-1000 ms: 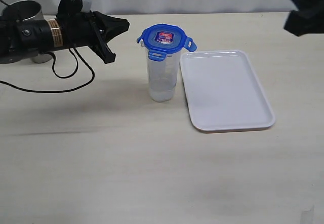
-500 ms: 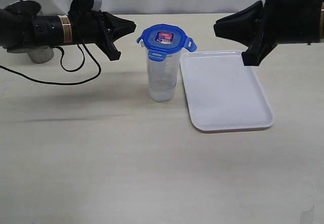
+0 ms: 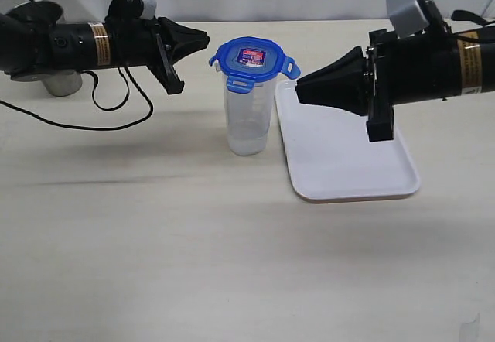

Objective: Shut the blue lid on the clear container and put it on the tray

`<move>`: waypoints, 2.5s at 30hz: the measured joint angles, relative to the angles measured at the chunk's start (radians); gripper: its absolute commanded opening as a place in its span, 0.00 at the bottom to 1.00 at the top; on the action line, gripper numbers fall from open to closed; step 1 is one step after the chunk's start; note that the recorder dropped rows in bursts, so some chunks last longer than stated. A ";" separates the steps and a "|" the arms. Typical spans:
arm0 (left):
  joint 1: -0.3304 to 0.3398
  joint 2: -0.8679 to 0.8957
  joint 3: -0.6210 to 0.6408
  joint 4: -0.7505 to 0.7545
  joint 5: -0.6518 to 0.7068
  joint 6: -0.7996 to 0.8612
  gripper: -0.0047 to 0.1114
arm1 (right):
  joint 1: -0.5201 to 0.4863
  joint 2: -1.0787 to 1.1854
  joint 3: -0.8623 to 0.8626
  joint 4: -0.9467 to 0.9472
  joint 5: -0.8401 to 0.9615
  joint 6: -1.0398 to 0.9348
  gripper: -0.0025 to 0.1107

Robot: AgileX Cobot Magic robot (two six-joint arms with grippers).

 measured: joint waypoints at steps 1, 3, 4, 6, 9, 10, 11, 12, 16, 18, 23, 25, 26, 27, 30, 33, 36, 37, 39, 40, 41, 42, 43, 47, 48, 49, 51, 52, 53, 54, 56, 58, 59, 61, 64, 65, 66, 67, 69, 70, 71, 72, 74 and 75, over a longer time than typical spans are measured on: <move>0.000 0.000 0.000 0.000 -0.012 0.004 0.04 | 0.000 0.015 0.000 0.000 -0.007 -0.005 0.06; 0.000 0.000 0.000 0.000 -0.034 0.010 0.04 | 0.000 0.038 0.000 0.000 -0.017 -0.012 0.06; 0.000 0.000 0.000 0.000 -0.043 0.012 0.04 | 0.000 0.047 0.000 0.000 -0.020 -0.016 0.06; 0.000 0.000 0.000 0.000 -0.056 0.018 0.04 | 0.000 0.053 0.000 0.000 -0.020 -0.018 0.06; 0.000 0.000 0.000 0.000 -0.059 0.033 0.04 | 0.000 0.054 0.000 0.000 -0.022 -0.023 0.06; 0.000 0.000 0.000 0.000 -0.059 0.035 0.04 | 0.000 0.054 0.000 0.000 -0.024 -0.023 0.06; 0.000 0.000 0.000 0.000 -0.061 0.038 0.04 | 0.000 0.054 0.000 0.000 -0.024 -0.024 0.06; 0.000 0.000 0.000 0.000 -0.063 0.038 0.04 | 0.000 0.054 0.000 0.000 -0.024 -0.024 0.06; 0.000 0.000 0.000 0.000 -0.083 0.041 0.04 | 0.000 0.054 0.000 0.000 -0.024 -0.029 0.06; 0.000 0.000 0.000 0.008 -0.095 0.041 0.04 | 0.000 0.054 0.000 0.000 -0.024 -0.033 0.06; 0.000 0.000 0.000 0.090 -0.111 0.041 0.04 | 0.000 0.054 0.000 0.000 -0.024 -0.051 0.06; 0.000 0.000 0.000 0.100 -0.113 0.041 0.04 | 0.000 0.054 0.000 0.000 -0.024 -0.055 0.06; 0.000 0.000 0.000 0.106 -0.116 0.041 0.04 | 0.000 0.054 0.000 0.000 -0.022 -0.055 0.06; 0.000 0.000 0.000 0.116 -0.119 0.041 0.04 | 0.000 0.054 0.000 0.000 -0.017 -0.055 0.06; 0.000 0.000 0.000 0.142 -0.127 0.041 0.04 | 0.000 0.054 0.000 0.000 0.003 -0.055 0.06; 0.000 0.000 0.000 0.164 -0.129 0.041 0.04 | 0.000 0.054 0.000 0.000 0.023 -0.055 0.06; 0.000 0.000 0.000 0.167 -0.129 0.041 0.04 | 0.000 0.054 0.000 0.000 0.025 -0.055 0.06; 0.002 0.000 0.000 0.167 -0.129 0.041 0.04 | 0.000 0.054 0.000 0.000 0.025 -0.055 0.06; 0.007 0.000 0.000 0.167 -0.130 0.041 0.04 | 0.000 0.054 0.000 0.000 0.025 -0.057 0.06; 0.009 0.000 0.000 0.167 -0.132 0.041 0.04 | 0.000 0.054 0.000 0.000 0.025 -0.057 0.06; 0.011 0.000 0.000 0.165 -0.134 0.041 0.04 | 0.000 0.054 0.000 0.000 0.025 -0.057 0.06; 0.011 0.000 0.000 0.165 -0.134 0.041 0.04 | 0.000 0.054 0.000 0.000 0.025 -0.057 0.06; 0.011 0.000 0.000 0.163 -0.134 0.041 0.04 | 0.000 0.054 0.000 0.000 0.025 -0.057 0.06; 0.011 0.000 0.000 0.165 -0.140 0.041 0.04 | 0.000 0.054 0.000 0.000 0.025 -0.057 0.06; 0.011 0.000 0.000 0.165 -0.140 0.041 0.04 | 0.000 0.054 0.000 0.000 0.025 -0.057 0.06; 0.011 0.000 0.000 0.163 -0.140 0.041 0.04 | 0.000 0.054 0.000 0.000 0.025 -0.057 0.06; 0.011 0.000 0.000 0.148 -0.140 0.044 0.04 | 0.000 0.056 0.000 0.000 0.032 -0.057 0.06; 0.011 0.000 0.000 0.140 -0.140 0.044 0.04 | 0.000 0.058 0.000 0.000 0.039 -0.057 0.06; 0.011 0.000 0.000 0.134 -0.140 0.044 0.04 | 0.000 0.063 -0.002 0.005 0.044 -0.057 0.06; 0.011 0.000 0.000 0.132 -0.140 0.044 0.04 | 0.000 0.066 -0.002 0.005 0.047 -0.059 0.06; 0.011 0.000 0.000 0.128 -0.141 0.044 0.04 | 0.000 0.083 -0.002 0.005 0.049 -0.064 0.06; 0.011 0.000 0.000 0.123 -0.141 0.045 0.04 | 0.000 0.101 -0.002 0.003 0.049 -0.069 0.06; 0.011 0.000 0.000 0.121 -0.141 0.045 0.04 | 0.000 0.110 -0.002 0.003 0.049 -0.074 0.06; 0.011 0.000 0.000 0.119 -0.141 0.045 0.04 | 0.000 0.128 -0.002 0.005 0.049 -0.085 0.06; 0.011 0.000 0.000 0.119 -0.141 0.045 0.04 | 0.000 0.134 -0.002 0.012 0.034 -0.103 0.06; 0.011 0.000 0.000 0.119 -0.141 0.045 0.04 | 0.000 0.134 -0.002 0.015 0.019 -0.109 0.06; 0.011 0.000 0.000 0.119 -0.141 0.045 0.04 | 0.000 0.134 -0.002 0.019 0.001 -0.119 0.06; 0.011 0.000 0.000 0.119 -0.141 0.045 0.04 | 0.000 0.134 -0.002 0.025 -0.012 -0.133 0.06; 0.011 0.000 0.000 0.119 -0.141 0.045 0.04 | 0.000 0.134 -0.002 0.053 -0.031 -0.161 0.06; 0.011 0.000 0.000 0.117 -0.141 0.045 0.04 | 0.000 0.134 -0.002 0.068 -0.033 -0.172 0.06; 0.011 0.000 0.000 0.115 -0.141 0.045 0.04 | 0.000 0.134 -0.002 0.086 -0.033 -0.184 0.06; 0.011 0.000 0.000 0.115 -0.141 0.045 0.04 | 0.000 0.134 -0.002 0.100 -0.033 -0.191 0.06; 0.011 0.000 0.000 0.115 -0.141 0.045 0.04 | 0.000 0.134 -0.002 0.115 -0.025 -0.201 0.06; 0.011 0.000 0.000 0.115 -0.141 0.045 0.04 | 0.000 0.134 -0.002 0.118 -0.018 -0.207 0.06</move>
